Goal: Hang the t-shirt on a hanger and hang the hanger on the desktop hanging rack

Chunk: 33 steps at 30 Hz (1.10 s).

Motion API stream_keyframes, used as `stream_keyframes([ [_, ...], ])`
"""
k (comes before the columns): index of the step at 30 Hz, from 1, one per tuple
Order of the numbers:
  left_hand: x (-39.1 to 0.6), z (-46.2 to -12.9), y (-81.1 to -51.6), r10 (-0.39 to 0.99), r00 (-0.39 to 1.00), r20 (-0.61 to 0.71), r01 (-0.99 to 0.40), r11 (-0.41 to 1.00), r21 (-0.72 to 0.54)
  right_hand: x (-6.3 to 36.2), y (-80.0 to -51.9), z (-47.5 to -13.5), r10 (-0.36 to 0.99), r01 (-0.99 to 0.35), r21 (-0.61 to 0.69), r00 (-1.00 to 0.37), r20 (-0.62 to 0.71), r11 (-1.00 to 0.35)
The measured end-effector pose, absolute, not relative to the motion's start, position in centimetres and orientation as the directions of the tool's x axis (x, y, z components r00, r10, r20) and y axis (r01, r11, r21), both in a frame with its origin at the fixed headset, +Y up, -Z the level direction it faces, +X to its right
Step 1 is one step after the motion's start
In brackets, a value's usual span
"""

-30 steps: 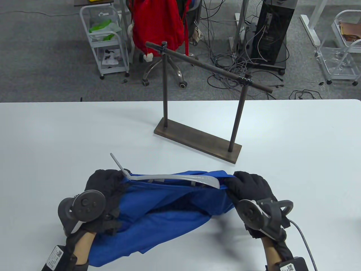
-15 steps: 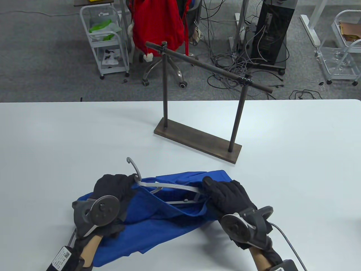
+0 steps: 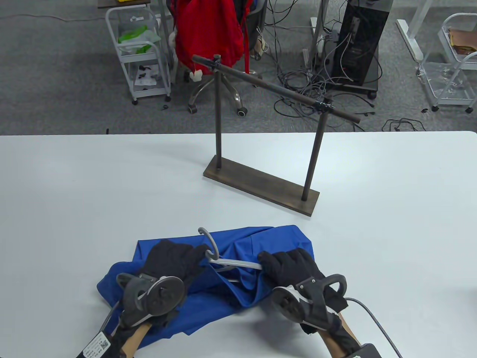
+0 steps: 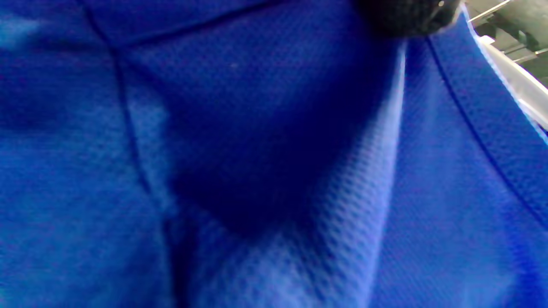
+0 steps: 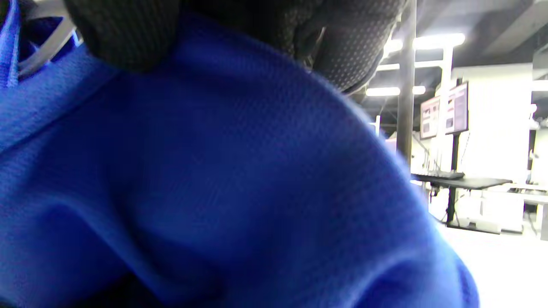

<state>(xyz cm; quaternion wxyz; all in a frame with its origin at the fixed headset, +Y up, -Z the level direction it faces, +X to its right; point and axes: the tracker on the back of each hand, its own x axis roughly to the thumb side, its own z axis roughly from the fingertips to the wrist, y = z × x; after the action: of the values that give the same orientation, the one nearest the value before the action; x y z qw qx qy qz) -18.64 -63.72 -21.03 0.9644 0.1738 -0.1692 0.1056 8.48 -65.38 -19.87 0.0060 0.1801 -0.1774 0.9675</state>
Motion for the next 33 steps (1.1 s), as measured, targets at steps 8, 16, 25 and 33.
stream_keyframes([
  [8, -19.7, -22.6, -64.6, 0.213, 0.922, 0.323, -0.285, 0.939, 0.193, 10.0, -64.5, -20.2, 0.146, -0.276, -0.347, -0.923, 0.357, -0.896],
  [16, -23.3, -24.8, -64.6, 0.175, 0.968, 0.182, -0.201, 0.969, 0.140, 12.7, -64.2, -21.3, 0.219, -0.330, -0.365, -0.924, 0.313, -0.871],
  [25, -24.0, -25.0, -64.8, 0.208, 0.963, 0.173, -0.235, 0.960, 0.153, 13.3, -64.4, -21.7, 0.235, -0.333, -0.365, -0.929, 0.287, -0.869],
  [33, -22.4, -23.1, -63.5, 0.217, 0.940, 0.263, -0.281, 0.930, 0.236, 14.3, -65.1, -22.8, 0.256, -0.316, -0.361, -0.945, 0.204, -0.877],
])
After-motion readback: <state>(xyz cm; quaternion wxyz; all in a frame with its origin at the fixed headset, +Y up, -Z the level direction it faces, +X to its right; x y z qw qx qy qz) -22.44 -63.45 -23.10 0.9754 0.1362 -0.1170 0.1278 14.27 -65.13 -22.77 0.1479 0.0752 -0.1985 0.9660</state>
